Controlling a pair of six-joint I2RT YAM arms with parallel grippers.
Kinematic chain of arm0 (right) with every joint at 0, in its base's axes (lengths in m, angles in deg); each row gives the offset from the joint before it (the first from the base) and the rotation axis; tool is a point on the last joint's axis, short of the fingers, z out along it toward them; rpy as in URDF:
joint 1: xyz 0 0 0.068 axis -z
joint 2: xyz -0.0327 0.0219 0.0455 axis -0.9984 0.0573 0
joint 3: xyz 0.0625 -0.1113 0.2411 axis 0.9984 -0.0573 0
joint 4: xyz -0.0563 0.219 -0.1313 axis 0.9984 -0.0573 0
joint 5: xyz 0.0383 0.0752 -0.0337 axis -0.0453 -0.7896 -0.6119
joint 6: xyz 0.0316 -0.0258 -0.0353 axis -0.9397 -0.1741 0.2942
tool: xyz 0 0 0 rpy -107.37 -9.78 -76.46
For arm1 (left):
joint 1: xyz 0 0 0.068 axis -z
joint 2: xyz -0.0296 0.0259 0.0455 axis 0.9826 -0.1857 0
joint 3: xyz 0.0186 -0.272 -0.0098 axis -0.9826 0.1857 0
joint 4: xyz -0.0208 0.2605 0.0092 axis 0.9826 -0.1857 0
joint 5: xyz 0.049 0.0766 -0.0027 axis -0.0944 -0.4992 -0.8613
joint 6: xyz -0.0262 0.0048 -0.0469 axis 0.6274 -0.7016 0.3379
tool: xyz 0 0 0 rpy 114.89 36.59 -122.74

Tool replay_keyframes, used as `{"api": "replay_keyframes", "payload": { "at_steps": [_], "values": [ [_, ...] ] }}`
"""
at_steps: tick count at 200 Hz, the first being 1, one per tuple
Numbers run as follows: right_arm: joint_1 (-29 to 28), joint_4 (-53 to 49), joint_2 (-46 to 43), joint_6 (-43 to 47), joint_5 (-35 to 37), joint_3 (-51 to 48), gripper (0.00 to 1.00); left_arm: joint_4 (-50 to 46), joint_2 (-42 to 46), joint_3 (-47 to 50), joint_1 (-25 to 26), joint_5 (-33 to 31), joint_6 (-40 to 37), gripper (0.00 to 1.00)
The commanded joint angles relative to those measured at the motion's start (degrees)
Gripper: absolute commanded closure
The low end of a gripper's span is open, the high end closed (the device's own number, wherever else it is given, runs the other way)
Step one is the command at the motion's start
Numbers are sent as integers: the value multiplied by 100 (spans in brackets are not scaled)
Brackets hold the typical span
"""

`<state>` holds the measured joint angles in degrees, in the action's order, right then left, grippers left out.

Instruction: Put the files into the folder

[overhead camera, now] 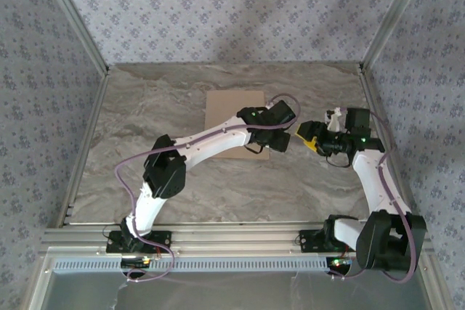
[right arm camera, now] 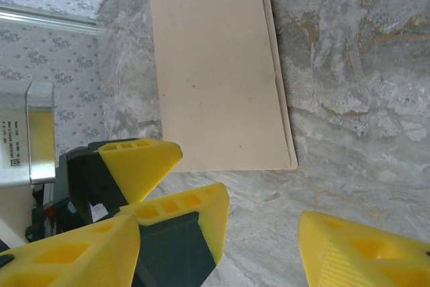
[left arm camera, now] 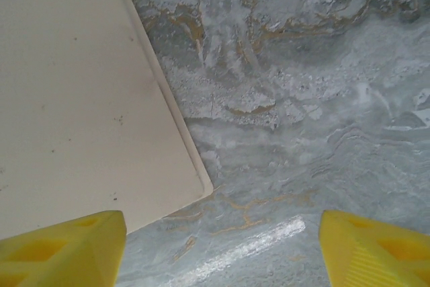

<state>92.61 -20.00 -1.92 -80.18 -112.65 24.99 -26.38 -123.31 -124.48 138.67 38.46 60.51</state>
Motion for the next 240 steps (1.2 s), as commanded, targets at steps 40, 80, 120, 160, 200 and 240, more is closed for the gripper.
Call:
{"api": "replay_keyframes", "payload": {
  "at_steps": [40, 80, 120, 160, 200, 240],
  "values": [
    [39, 641, -520, 153, 694, -125, 28, 2057, 1716, 1611, -231, -600, -703, 15],
    [-26, 802, -521, 404, 1805, -119, 21, 2883, 2685, 2887, -883, -1404, -941, 1],
    [-53, 1301, -297, 681, 2897, -349, 7, 3131, 3482, 4095, -1693, -2502, -1221, 0],
    [-3, 2321, 182, 904, 4144, -847, 0, 3922, 4543, 5869, -2908, -2781, -1401, 0],
    [-82, 3734, 788, 1517, 4800, -1300, 0, 5630, 5597, 7869, -4013, -2664, -2322, 0],
    [-217, 4612, 1409, 2446, 5214, -1348, 0, 6175, 5829, 8565, -5245, -1847, -2647, 0]
  ]
}}
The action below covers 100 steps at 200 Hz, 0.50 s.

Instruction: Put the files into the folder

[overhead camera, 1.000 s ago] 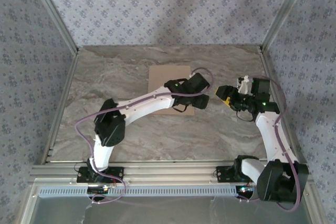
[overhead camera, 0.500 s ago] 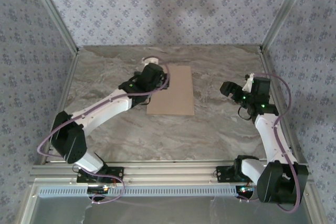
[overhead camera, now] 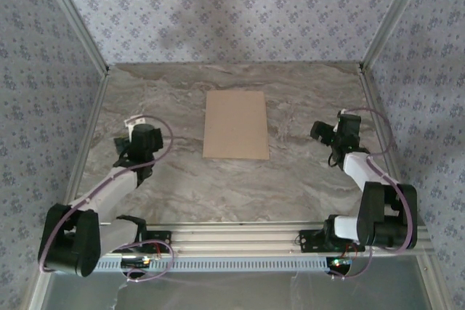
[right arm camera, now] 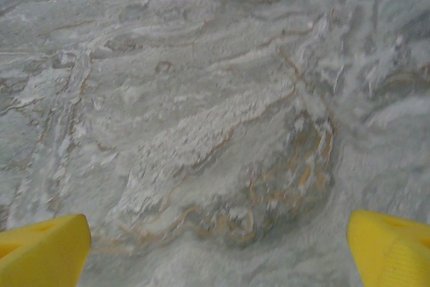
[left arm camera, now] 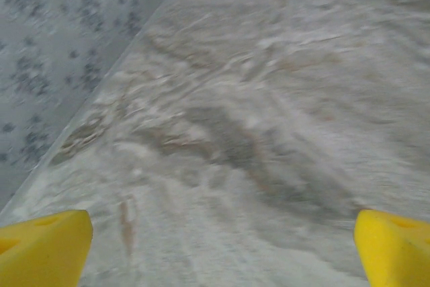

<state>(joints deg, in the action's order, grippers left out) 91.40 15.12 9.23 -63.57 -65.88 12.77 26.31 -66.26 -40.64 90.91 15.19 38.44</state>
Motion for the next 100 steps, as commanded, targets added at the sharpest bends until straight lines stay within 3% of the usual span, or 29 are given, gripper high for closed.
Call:
{"api": "replay_keyframes", "payload": {
  "at_steps": [1, 39, 100],
  "values": [
    [-98, 1114, 311, 800, 536, -127, 0, 942, 118, 198, -499, 499, -457, 0],
    [-148, 2337, 832, 1132, 405, -404, 0, 2161, -229, 726, -1280, 1565, -500, 0],
    [-162, 4056, 1246, 1450, -366, -1163, 0, 3869, -1556, 664, -1389, 2671, -693, 0]
  ]
}}
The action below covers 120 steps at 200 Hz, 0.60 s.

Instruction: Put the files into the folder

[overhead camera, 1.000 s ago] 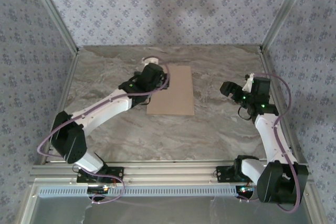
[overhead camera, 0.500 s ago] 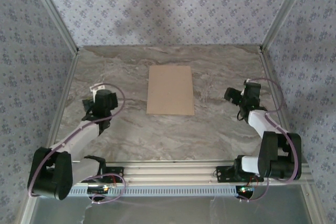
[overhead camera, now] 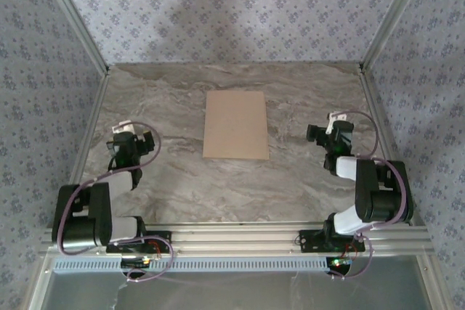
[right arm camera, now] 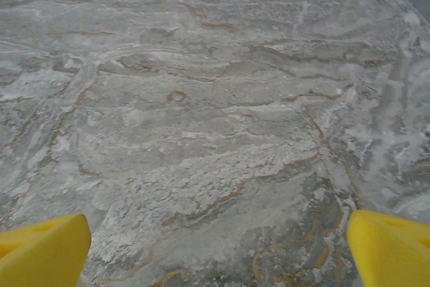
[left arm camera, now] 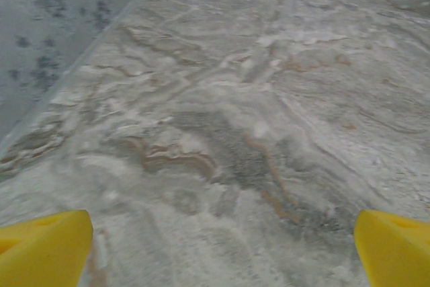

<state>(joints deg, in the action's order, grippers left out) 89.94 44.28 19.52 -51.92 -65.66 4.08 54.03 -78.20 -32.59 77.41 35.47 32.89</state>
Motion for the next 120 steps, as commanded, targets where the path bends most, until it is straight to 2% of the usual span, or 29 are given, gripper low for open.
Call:
{"api": "replay_keyframes", "payload": {
  "at_steps": [1, 25, 45, 55, 67, 79, 120],
  "values": [
    [-15, 1197, 228, 289, -407, -308, 0, 1111, -386, -145, -39, 673, -147, 0],
    [-31, 1201, 236, 301, -409, -315, 0, 1431, -887, -199, 16, 1116, -379, 0],
    [-41, 1161, 221, 310, -400, -307, 0, 1589, -975, -140, 92, 833, -382, 0],
    [-43, 1121, 207, 317, -369, -304, 0, 2013, -1224, -80, 103, 388, -221, 0],
    [-47, 1137, 213, 314, -385, -297, 0, 1364, -1089, -276, 121, 98, -85, 0],
    [-42, 1122, 214, 311, -383, -291, 0, 1523, -1198, -313, 268, -203, -214, 0],
    [-51, 1122, 213, 327, -358, -293, 0, 1381, -1162, -352, 303, -235, -213, 0]
  ]
}}
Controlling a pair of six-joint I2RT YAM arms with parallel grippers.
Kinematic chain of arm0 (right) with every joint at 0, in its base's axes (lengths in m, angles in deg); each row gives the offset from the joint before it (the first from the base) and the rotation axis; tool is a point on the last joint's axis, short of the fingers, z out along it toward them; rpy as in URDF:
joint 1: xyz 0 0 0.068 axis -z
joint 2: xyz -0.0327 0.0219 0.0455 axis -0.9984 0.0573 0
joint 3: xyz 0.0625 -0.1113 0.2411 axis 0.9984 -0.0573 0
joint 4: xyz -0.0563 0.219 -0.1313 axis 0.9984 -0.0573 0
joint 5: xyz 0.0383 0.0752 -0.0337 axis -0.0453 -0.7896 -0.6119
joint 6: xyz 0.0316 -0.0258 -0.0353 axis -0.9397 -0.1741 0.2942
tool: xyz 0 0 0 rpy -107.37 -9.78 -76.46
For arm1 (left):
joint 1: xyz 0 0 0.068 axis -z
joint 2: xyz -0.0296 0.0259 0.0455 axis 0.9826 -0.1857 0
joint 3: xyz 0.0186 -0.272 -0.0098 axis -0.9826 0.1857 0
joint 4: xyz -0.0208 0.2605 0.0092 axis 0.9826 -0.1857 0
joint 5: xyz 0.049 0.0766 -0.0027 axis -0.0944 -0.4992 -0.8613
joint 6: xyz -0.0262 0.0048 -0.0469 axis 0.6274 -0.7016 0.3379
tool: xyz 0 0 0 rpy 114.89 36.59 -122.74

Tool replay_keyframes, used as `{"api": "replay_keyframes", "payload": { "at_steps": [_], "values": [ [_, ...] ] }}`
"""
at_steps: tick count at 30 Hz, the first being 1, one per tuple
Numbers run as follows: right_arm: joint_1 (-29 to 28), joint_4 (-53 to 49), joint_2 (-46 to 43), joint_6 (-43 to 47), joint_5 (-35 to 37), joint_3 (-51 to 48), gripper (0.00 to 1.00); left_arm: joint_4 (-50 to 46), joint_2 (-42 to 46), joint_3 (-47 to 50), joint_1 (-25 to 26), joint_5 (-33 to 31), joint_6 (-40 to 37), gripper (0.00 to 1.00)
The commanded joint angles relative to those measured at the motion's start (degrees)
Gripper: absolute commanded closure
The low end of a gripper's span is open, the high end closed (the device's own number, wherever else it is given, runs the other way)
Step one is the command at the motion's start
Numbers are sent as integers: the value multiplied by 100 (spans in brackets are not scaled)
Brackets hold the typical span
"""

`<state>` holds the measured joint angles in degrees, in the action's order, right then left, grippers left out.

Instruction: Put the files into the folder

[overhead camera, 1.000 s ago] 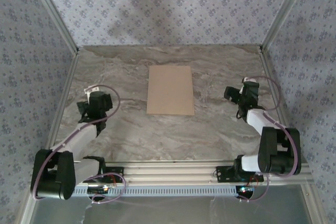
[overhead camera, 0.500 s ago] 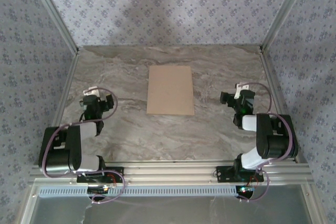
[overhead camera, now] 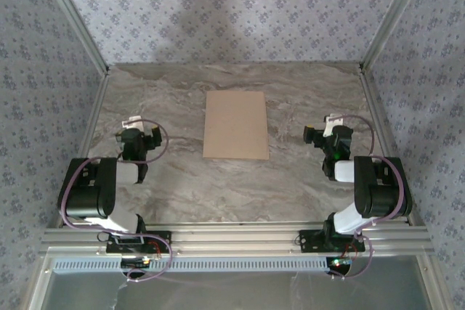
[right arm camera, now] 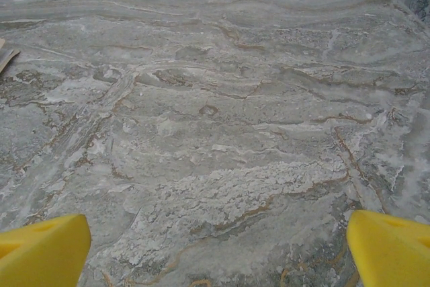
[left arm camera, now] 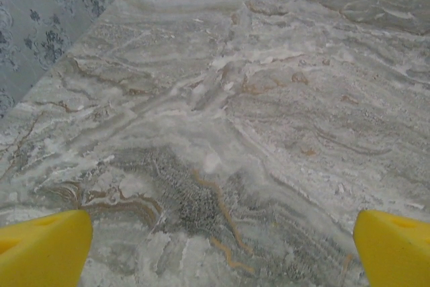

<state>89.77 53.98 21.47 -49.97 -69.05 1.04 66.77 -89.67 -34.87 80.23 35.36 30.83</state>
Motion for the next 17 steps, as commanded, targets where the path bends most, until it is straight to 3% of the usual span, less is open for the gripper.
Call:
{"api": "replay_keyframes", "payload": {
  "at_steps": [1, 17],
  "values": [
    [-33, 156, 19, 133, -22, 14, 0, 106, -16, -125, 21, -220, -10, 0],
    [-61, 151, 21, 141, 16, 11, 0, 138, -34, -116, 23, -226, -21, 0]
  ]
}}
